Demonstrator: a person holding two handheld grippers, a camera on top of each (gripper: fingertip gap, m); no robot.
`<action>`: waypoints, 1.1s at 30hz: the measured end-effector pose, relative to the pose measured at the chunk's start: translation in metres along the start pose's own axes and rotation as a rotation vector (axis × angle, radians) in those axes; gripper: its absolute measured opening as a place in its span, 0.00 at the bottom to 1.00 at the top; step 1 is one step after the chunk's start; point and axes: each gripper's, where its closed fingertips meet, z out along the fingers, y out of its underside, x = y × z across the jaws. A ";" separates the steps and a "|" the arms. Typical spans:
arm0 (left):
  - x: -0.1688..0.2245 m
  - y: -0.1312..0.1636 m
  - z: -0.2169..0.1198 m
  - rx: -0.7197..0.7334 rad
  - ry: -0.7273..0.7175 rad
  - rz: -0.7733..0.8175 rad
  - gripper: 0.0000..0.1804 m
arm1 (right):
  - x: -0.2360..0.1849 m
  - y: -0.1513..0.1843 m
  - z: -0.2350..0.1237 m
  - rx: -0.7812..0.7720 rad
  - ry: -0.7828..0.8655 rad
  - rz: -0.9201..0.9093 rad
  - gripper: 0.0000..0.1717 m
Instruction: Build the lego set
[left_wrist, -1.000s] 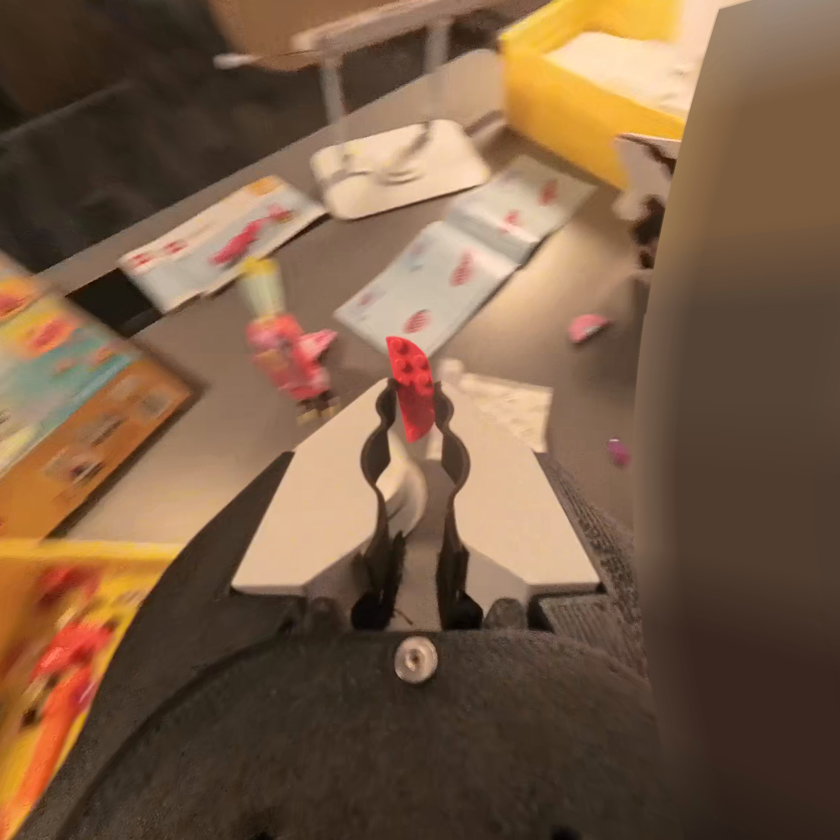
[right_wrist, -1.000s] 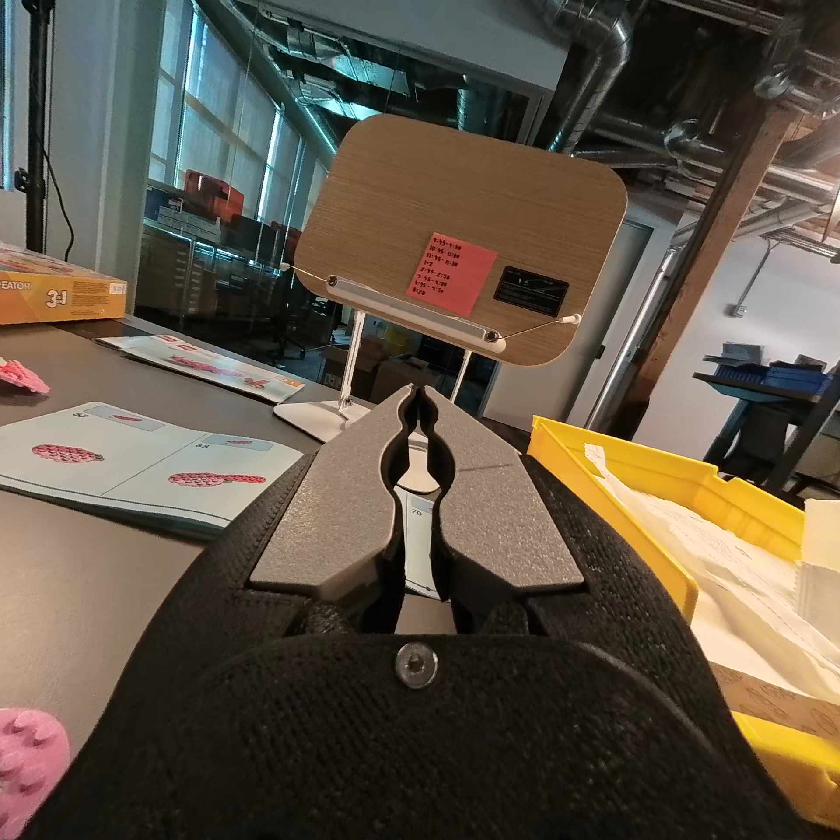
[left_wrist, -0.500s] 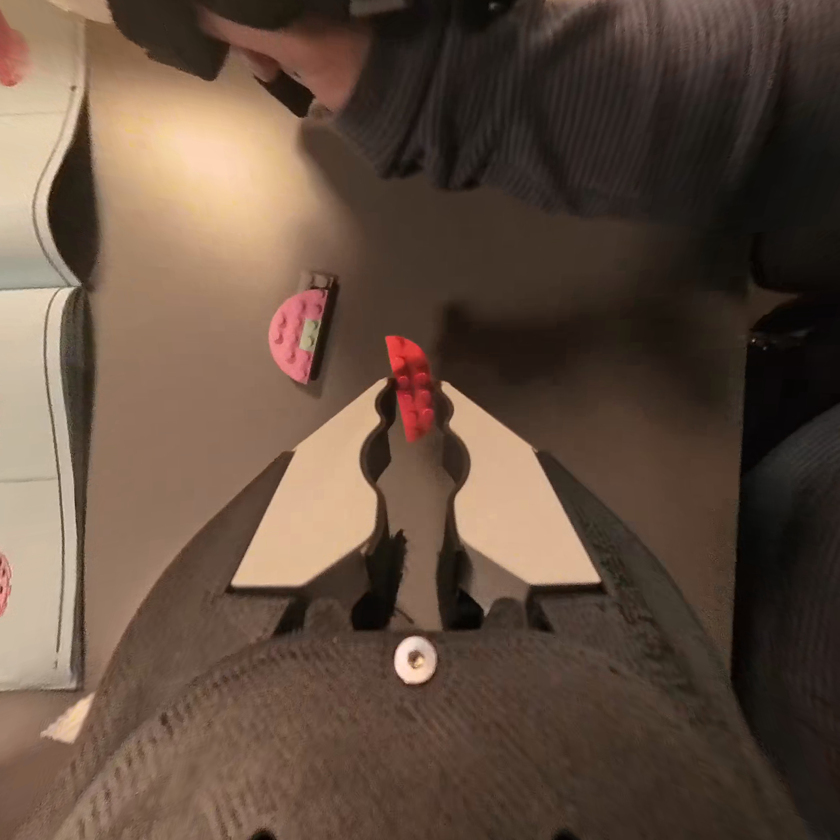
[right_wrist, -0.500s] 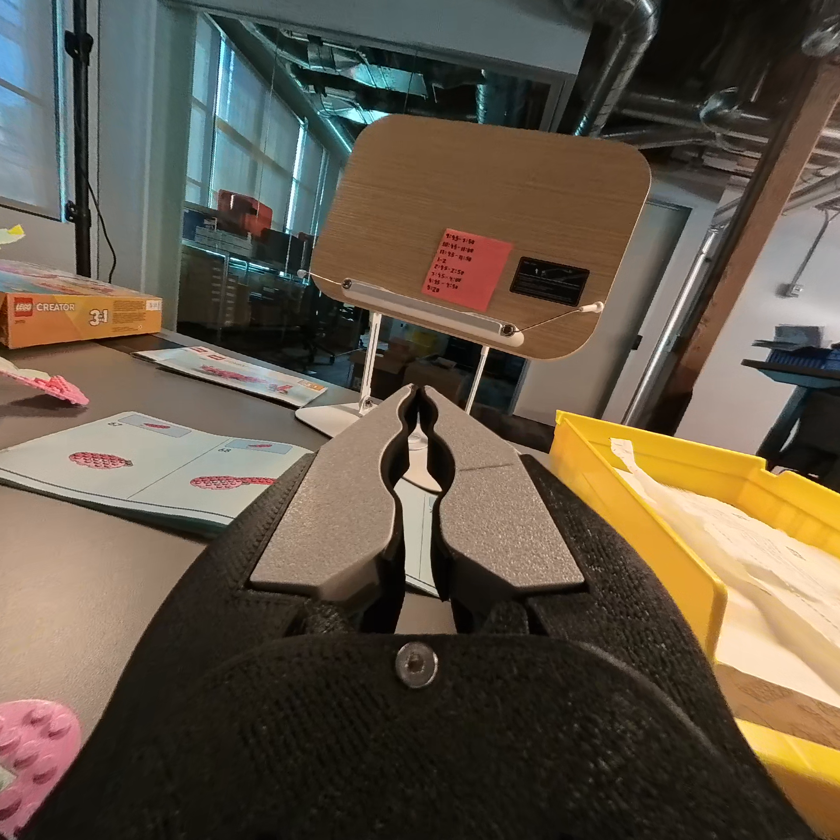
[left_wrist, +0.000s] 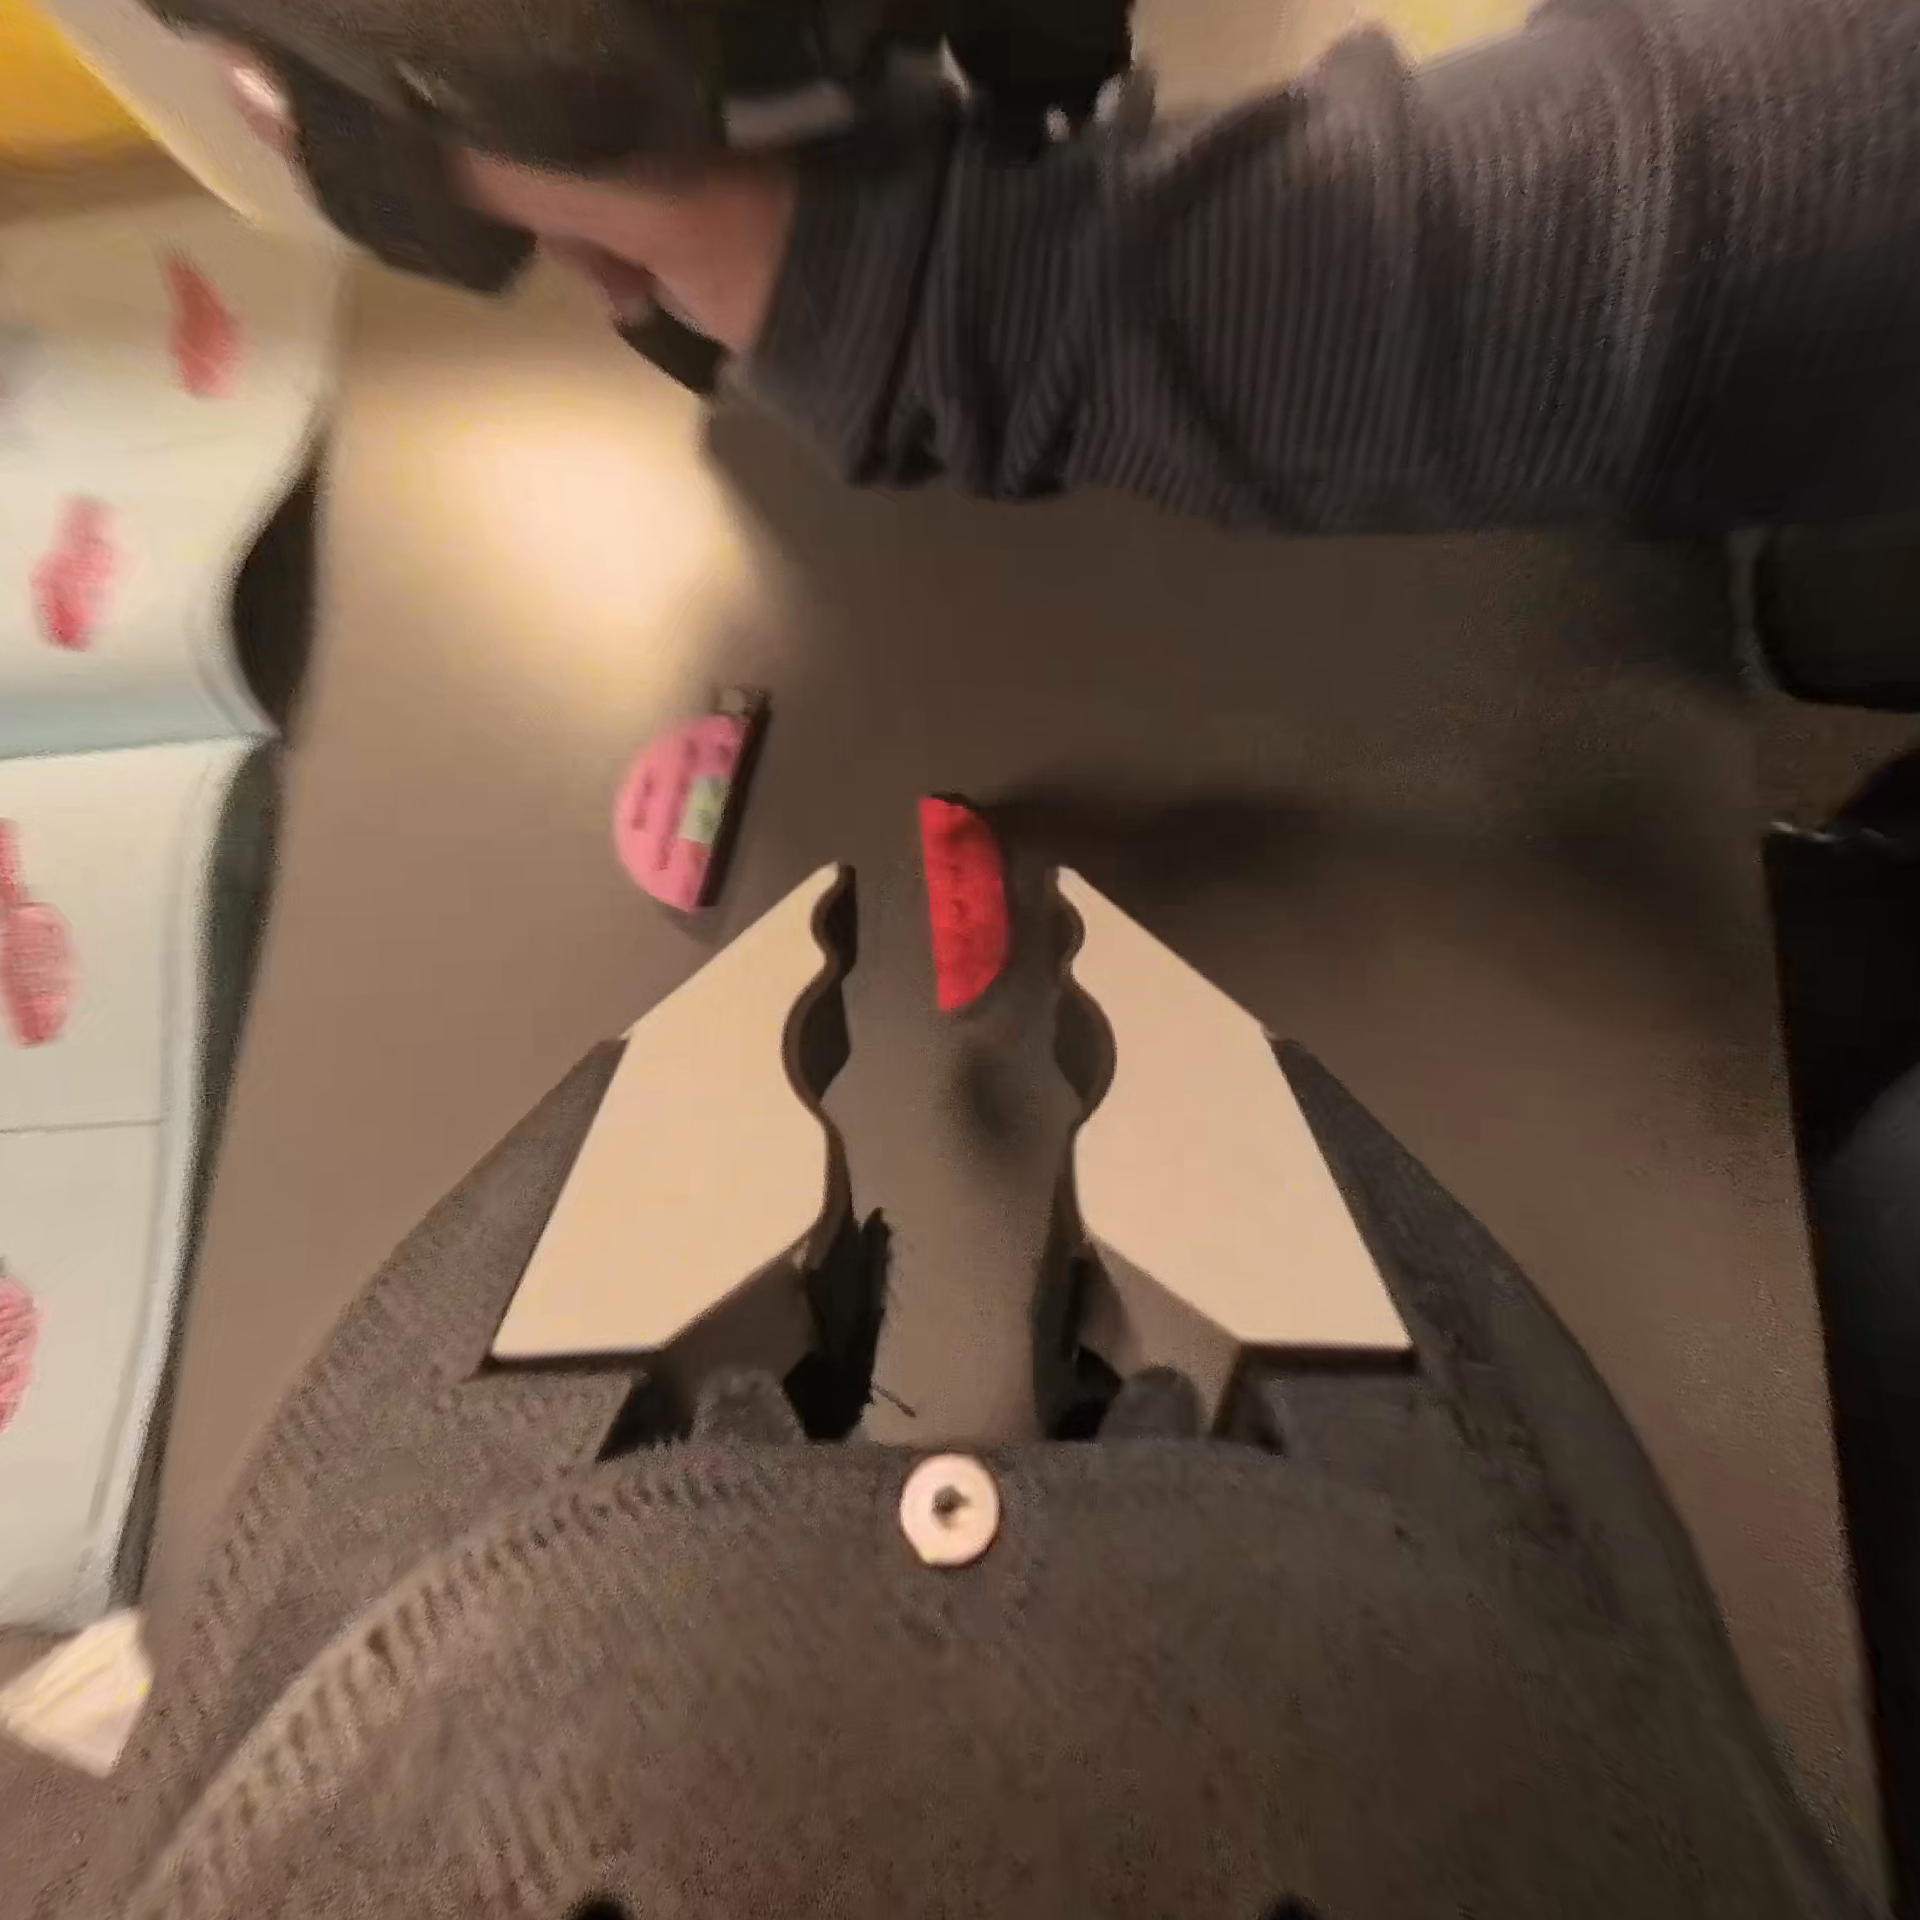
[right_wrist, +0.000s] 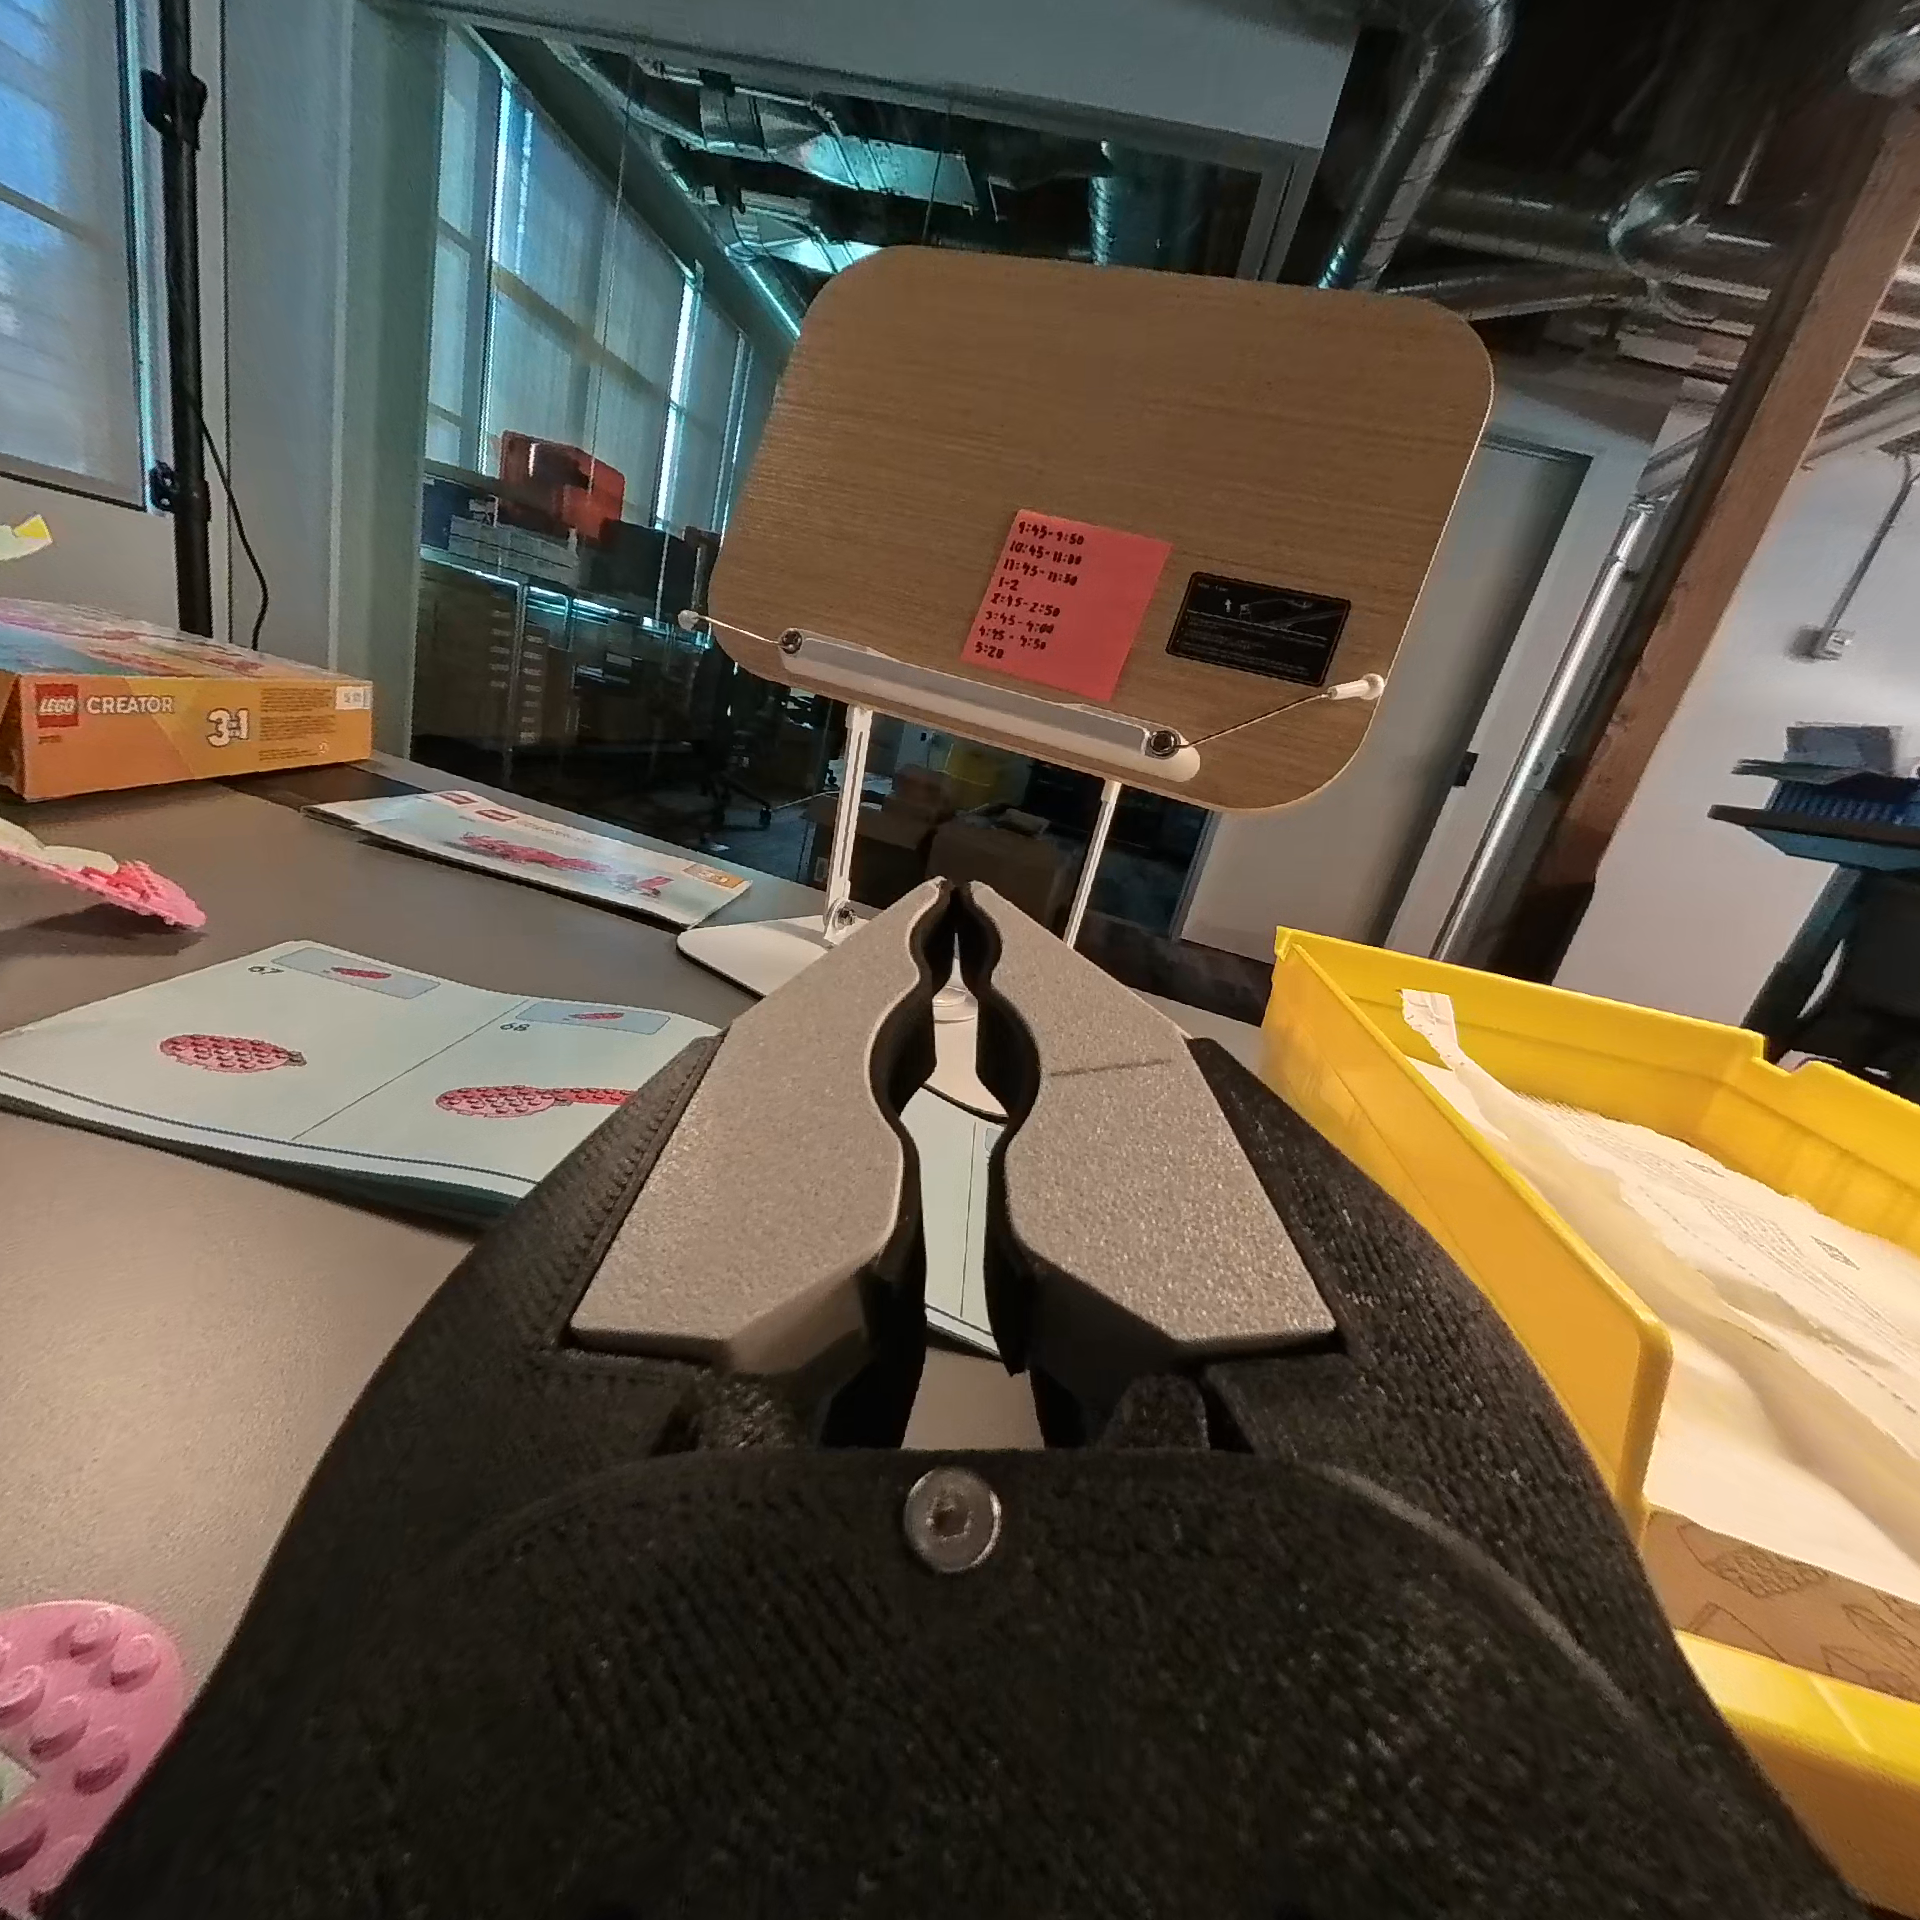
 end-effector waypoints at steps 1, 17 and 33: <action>-0.005 -0.003 -0.008 0.067 -0.061 0.022 0.19 | 0.000 0.000 0.000 -0.001 0.001 0.002 0.00; -0.034 -0.028 -0.105 0.765 -0.426 0.015 0.11 | -0.009 0.002 0.001 -0.018 -0.027 -0.042 0.00; -0.057 -0.019 -0.115 0.818 -0.454 -0.131 0.09 | -0.007 0.003 0.001 -0.021 -0.022 -0.032 0.00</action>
